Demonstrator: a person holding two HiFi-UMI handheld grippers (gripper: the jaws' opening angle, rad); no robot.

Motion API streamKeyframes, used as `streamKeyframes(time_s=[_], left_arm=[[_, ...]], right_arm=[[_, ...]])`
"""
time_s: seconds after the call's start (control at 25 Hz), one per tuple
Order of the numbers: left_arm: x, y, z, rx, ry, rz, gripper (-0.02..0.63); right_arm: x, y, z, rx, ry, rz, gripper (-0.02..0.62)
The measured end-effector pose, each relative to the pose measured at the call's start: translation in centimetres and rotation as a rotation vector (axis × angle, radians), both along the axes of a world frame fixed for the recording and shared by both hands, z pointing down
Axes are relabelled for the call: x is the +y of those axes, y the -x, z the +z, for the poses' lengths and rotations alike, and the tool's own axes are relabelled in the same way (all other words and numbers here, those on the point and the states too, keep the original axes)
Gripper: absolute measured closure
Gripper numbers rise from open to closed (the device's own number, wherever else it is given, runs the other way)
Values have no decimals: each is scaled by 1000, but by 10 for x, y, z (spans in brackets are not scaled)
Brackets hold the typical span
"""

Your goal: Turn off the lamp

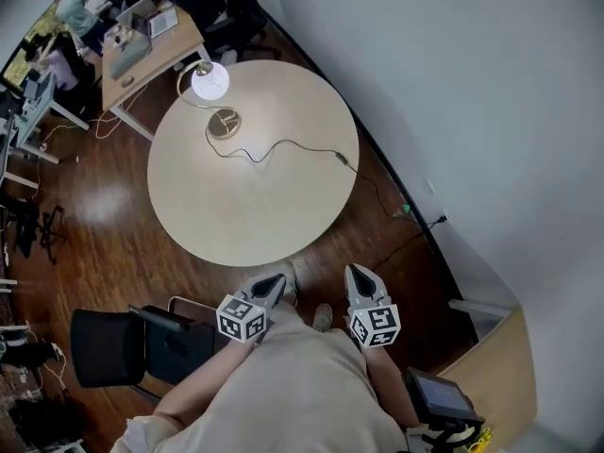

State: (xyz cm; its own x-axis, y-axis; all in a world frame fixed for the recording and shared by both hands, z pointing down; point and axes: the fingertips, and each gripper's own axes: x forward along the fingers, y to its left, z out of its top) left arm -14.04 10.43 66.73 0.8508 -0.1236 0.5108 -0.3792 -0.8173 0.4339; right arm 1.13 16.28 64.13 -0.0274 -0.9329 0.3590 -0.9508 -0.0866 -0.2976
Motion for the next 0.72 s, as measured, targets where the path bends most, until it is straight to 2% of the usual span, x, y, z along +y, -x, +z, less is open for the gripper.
streamKeyframes(time_s=[0.32,0.52,0.72], left_arm=[[-79,-21,-19,58,-31,7,606],[-104,-40,-19,74,-23,41,606],[-122,-39,-20,84,-15,53,606]], right_arm=[[-75,-6,-30,44,-31,-7,595],[-101,-26,-38,60,-29,27,595],[-116,-18,-38,56,-12,30,595]])
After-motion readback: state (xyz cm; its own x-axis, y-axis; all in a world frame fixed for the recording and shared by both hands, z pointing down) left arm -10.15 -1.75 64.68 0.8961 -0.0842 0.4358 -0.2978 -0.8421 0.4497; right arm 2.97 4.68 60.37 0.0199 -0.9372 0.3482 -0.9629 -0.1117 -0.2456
